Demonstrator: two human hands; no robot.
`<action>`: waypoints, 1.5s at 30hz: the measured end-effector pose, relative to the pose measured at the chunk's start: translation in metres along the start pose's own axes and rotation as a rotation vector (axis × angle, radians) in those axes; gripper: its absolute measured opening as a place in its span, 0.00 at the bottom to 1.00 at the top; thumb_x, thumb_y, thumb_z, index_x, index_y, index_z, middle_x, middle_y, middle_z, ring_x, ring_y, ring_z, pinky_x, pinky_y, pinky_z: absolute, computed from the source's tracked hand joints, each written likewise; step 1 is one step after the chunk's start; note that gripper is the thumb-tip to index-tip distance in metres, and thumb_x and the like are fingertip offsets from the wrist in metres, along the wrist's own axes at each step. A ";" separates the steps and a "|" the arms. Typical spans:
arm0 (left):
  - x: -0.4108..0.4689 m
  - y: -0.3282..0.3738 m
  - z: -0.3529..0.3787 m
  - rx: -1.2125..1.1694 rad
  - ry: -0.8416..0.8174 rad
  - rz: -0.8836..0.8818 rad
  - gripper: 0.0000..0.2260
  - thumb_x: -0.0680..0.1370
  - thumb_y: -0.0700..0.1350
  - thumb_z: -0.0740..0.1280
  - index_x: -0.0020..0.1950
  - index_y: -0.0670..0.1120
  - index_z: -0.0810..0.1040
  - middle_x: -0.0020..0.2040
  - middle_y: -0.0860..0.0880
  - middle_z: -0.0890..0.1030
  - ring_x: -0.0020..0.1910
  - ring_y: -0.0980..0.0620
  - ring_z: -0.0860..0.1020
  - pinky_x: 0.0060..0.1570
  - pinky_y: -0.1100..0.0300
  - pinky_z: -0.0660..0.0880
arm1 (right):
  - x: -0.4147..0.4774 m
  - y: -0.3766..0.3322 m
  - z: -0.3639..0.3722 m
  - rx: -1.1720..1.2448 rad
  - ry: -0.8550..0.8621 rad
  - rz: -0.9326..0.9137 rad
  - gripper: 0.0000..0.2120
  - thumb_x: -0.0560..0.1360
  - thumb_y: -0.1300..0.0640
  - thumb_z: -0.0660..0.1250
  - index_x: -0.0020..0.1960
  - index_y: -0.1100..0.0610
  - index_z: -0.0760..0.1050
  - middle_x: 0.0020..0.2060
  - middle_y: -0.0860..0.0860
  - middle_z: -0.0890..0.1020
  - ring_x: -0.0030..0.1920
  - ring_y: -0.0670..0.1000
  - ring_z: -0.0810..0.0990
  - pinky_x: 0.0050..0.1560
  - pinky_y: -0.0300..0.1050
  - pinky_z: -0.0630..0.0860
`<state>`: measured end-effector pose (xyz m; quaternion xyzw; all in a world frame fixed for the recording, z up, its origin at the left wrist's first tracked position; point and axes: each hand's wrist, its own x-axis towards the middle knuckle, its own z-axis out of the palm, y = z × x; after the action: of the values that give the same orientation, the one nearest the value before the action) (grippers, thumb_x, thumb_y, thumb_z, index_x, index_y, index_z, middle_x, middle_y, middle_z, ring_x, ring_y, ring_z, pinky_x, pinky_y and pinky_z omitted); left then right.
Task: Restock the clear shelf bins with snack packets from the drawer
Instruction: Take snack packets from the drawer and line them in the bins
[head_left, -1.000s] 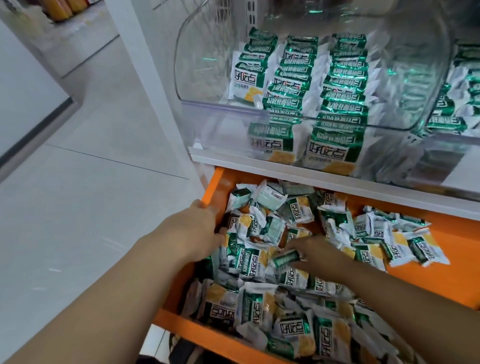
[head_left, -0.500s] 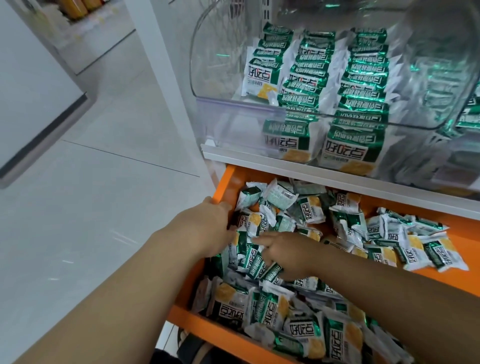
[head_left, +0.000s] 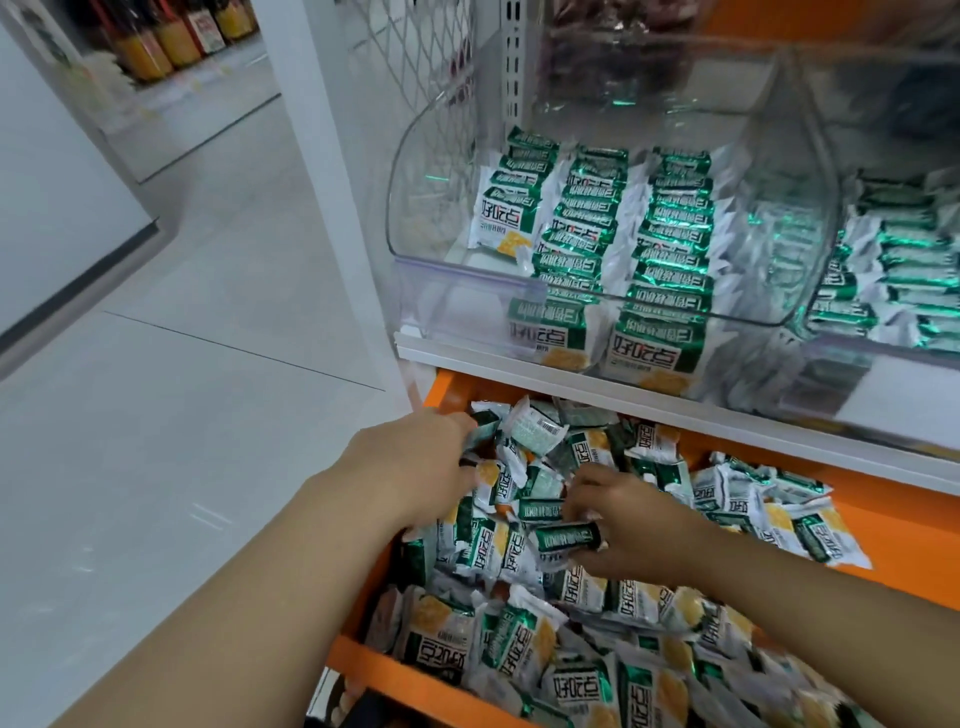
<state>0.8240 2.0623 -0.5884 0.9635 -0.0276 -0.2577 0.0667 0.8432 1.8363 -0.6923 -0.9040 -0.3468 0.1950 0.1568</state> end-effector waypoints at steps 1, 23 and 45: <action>-0.003 0.004 -0.002 -0.049 -0.027 0.047 0.24 0.79 0.56 0.61 0.74 0.54 0.61 0.72 0.50 0.66 0.68 0.48 0.69 0.64 0.51 0.69 | -0.006 -0.004 -0.009 0.040 0.046 0.003 0.17 0.70 0.45 0.71 0.55 0.50 0.75 0.50 0.43 0.69 0.49 0.45 0.73 0.49 0.37 0.72; -0.071 0.039 -0.056 -0.920 0.201 0.531 0.25 0.70 0.57 0.72 0.65 0.60 0.69 0.58 0.62 0.78 0.57 0.64 0.76 0.61 0.55 0.74 | -0.088 -0.118 -0.177 0.060 0.563 -0.070 0.16 0.69 0.37 0.62 0.57 0.31 0.69 0.61 0.34 0.73 0.63 0.35 0.71 0.63 0.30 0.67; -0.043 -0.025 -0.072 -0.692 0.659 0.104 0.24 0.78 0.49 0.66 0.73 0.56 0.65 0.73 0.53 0.63 0.69 0.53 0.66 0.64 0.59 0.64 | 0.071 -0.104 -0.230 0.172 0.564 0.047 0.22 0.69 0.58 0.75 0.61 0.55 0.72 0.44 0.41 0.76 0.43 0.40 0.75 0.40 0.19 0.66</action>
<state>0.8230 2.0993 -0.5094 0.9125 0.0344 0.0709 0.4015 0.9384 1.9249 -0.4648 -0.9137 -0.2506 -0.0317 0.3183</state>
